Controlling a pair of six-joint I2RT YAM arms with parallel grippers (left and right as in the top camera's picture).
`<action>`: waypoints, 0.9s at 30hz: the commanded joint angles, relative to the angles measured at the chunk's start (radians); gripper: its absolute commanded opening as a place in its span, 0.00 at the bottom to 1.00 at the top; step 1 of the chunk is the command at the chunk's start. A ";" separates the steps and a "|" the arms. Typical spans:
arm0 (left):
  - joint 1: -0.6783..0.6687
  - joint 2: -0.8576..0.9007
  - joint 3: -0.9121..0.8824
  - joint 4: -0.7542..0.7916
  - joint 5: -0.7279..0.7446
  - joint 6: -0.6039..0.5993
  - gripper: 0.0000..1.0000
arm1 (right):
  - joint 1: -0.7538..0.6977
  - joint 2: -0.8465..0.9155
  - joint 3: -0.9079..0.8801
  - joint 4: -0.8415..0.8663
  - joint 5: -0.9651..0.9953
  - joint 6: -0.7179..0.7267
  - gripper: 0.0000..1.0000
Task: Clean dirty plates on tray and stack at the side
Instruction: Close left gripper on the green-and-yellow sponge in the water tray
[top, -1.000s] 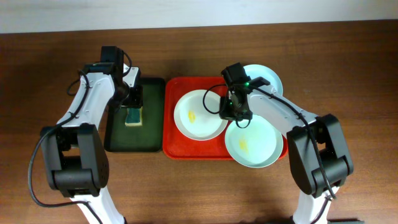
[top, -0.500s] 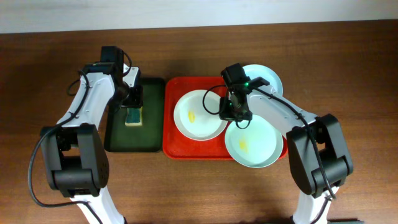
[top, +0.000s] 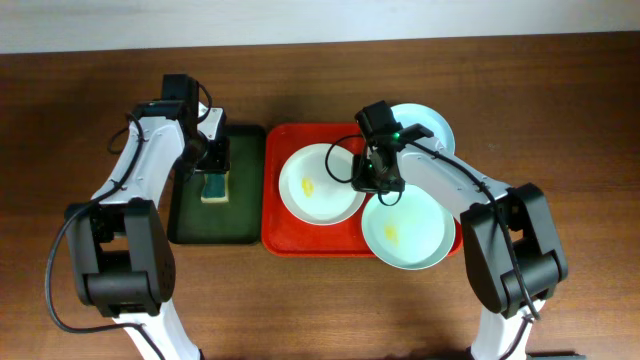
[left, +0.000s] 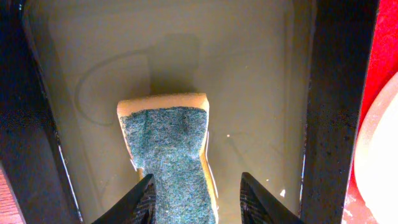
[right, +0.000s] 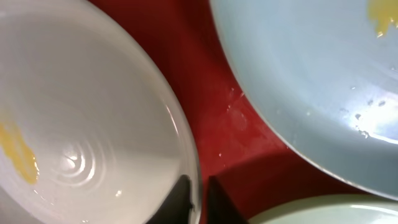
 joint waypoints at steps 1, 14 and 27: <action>0.002 0.008 -0.007 0.001 -0.006 0.013 0.41 | 0.012 0.010 -0.007 0.009 0.002 0.005 0.15; 0.002 0.008 -0.007 0.001 -0.002 0.013 0.42 | 0.012 0.011 -0.030 0.031 0.004 0.005 0.09; 0.002 0.051 -0.007 -0.003 -0.016 -0.030 0.33 | 0.012 0.011 -0.031 0.026 0.005 0.004 0.04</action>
